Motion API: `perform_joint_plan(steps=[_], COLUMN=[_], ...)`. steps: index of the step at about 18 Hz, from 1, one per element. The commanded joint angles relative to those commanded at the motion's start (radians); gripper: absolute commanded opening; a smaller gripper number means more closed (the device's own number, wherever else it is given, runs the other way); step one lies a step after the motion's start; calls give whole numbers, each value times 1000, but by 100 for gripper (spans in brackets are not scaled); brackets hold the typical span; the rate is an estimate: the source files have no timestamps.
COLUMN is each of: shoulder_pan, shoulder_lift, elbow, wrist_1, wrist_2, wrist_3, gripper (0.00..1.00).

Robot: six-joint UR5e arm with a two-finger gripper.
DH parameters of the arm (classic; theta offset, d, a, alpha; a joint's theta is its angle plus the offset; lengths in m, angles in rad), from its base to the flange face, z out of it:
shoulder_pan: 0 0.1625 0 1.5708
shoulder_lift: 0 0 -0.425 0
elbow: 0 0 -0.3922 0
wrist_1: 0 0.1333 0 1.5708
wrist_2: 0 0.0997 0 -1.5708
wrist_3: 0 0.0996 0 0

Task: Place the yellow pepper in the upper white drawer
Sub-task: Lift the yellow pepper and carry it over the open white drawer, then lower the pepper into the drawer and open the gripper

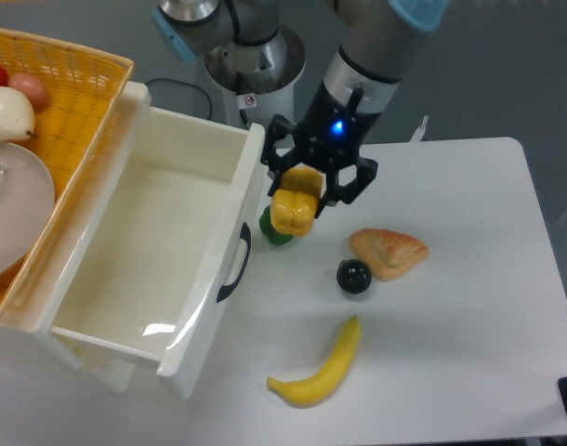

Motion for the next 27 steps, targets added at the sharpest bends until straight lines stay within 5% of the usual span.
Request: perform_joint_plan(steps=[11,27], shoulder_pan=[-89,-164], shoulder_lift=[55,18], elbow=[-49,-66], wrist_1=[-58,-46], wrist_2=[-5,-9], wrist_3=[-9,-28], gripper=[52,58])
